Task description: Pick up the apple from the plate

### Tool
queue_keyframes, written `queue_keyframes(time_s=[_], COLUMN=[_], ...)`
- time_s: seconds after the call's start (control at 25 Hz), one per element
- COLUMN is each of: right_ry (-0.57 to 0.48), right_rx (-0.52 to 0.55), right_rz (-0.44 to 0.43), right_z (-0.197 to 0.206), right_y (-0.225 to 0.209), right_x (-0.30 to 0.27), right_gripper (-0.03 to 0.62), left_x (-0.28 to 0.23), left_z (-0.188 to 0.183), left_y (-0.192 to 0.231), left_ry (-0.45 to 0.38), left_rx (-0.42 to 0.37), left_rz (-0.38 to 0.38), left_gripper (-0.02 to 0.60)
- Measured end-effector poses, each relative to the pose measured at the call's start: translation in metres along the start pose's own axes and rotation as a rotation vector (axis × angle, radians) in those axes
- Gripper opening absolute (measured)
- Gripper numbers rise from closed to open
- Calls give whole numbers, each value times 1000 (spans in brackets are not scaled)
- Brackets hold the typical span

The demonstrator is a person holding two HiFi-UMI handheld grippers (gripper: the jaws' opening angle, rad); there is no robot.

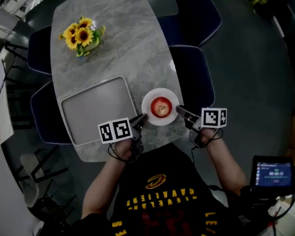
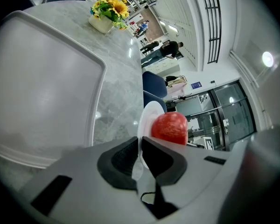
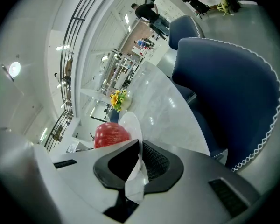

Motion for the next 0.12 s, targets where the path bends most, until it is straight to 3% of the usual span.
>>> queue_keyframes(time_s=[0.12], right_ry=[1], right_rx=[3], right_rz=[-2], right_z=[0], right_y=[1], right_x=[0], right_gripper=[34], left_x=[1], left_z=[0], left_y=[0], left_ry=[-2], left_rx=[-1], left_rz=[-1], left_gripper=[31])
Point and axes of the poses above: the fingertips, and each gripper's own axes: x backward along the fingers, y to its left, z out of its underside, the point moved 2 cm from there along x, backward along the fingers, and after that the axes turned 9 degrees about -x, right-handed, at the moved point
